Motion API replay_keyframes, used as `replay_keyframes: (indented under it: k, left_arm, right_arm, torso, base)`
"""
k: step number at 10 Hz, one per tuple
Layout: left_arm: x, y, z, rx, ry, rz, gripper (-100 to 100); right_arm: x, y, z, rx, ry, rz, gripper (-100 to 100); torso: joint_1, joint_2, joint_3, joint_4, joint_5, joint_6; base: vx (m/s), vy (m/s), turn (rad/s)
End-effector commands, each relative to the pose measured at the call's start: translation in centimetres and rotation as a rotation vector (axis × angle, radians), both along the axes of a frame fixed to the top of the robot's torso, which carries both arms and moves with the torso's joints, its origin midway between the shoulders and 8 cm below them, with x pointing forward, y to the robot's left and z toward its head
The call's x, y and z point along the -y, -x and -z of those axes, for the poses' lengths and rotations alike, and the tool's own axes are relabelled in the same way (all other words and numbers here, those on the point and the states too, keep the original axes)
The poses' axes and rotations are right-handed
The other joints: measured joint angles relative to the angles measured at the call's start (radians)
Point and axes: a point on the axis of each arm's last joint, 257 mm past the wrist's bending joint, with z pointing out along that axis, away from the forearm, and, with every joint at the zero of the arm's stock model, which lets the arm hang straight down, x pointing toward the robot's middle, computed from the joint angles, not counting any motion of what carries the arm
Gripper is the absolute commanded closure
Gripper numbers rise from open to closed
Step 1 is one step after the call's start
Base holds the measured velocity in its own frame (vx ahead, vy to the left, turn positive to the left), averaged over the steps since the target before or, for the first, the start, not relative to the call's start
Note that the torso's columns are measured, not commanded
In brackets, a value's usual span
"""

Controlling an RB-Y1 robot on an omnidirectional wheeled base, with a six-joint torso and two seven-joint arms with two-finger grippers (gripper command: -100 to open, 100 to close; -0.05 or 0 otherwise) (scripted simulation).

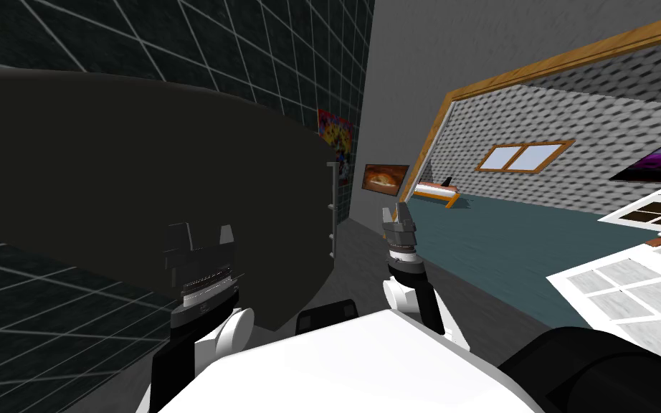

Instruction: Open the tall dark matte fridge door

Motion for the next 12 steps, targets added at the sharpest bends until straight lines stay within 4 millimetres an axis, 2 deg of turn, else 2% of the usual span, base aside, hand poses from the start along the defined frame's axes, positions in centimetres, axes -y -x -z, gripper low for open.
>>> replay_keyframes:
  k: [1,9,10,12]
  left_arm:
    - [0.0,0.0,0.0,0.0,0.0,0.0,0]
    - [0.0,0.0,0.0,0.0,0.0,0.0,0]
    - [0.6,-0.3,-0.1,-0.014,-0.044,0.022,-100]
    - [1.1,-0.6,-0.2,-0.027,-0.078,0.037,-100]
  right_arm:
    - [0.0,0.0,0.0,0.0,0.0,0.0,0]
    - [0.0,0.0,0.0,0.0,0.0,0.0,0]
    - [0.0,0.0,0.0,0.0,0.0,0.0,0]
    - [0.0,0.0,0.0,0.0,0.0,0.0,0]
  torso:
    - [0.0,0.041,-0.082,0.041,0.0,0.0]
    - [0.0,0.618,-1.234,0.617,0.0,0.0]
    - [0.0,0.691,-1.382,0.691,0.0,0.0]
    - [0.0,0.734,-1.471,0.734,0.0,0.0]
  base:
    - [0.0,0.0,0.0]
    - [0.0,0.0,0.0]
    - [0.007,-0.008,-0.036]
    - [0.002,-0.015,-0.03]
